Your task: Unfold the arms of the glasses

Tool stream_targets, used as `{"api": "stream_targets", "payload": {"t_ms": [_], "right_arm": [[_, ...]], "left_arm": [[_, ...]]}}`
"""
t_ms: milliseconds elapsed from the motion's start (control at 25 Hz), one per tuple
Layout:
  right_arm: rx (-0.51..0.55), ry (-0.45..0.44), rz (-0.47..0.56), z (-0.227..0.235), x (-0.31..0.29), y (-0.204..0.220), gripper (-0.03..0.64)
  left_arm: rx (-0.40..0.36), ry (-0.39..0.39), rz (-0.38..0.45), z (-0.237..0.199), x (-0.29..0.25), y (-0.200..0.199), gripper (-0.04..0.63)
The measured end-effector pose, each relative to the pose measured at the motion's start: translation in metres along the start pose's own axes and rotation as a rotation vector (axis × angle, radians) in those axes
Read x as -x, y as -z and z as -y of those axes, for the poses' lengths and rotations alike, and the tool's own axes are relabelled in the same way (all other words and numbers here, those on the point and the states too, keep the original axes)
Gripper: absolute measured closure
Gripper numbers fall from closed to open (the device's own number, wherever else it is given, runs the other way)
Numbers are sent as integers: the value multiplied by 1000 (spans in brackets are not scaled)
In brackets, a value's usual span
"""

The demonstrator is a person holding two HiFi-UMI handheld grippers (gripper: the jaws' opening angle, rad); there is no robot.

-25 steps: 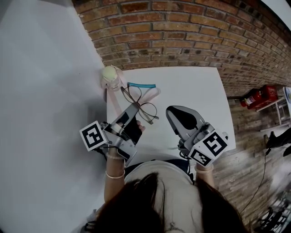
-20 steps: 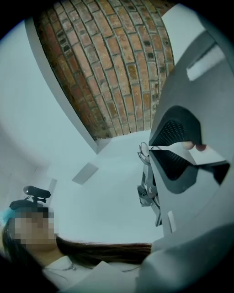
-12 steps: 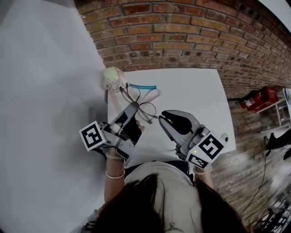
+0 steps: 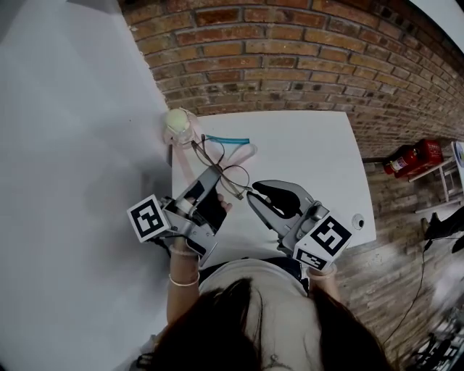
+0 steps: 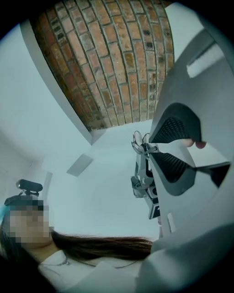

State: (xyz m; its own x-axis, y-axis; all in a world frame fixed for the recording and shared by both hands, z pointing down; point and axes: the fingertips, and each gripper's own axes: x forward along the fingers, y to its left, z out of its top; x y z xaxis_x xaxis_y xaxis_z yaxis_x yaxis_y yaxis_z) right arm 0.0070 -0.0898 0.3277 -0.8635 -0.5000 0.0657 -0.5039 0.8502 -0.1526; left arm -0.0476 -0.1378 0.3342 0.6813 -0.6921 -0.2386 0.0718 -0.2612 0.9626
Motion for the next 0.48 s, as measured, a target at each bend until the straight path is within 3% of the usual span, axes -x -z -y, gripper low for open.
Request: {"api": "stream_targets", "payload": {"t_ms": [480], "right_arm": [[34,10,-17,-2,-5,4,574]], "left_arm": [[12,3,-11,-2,-2,2,573]]}}
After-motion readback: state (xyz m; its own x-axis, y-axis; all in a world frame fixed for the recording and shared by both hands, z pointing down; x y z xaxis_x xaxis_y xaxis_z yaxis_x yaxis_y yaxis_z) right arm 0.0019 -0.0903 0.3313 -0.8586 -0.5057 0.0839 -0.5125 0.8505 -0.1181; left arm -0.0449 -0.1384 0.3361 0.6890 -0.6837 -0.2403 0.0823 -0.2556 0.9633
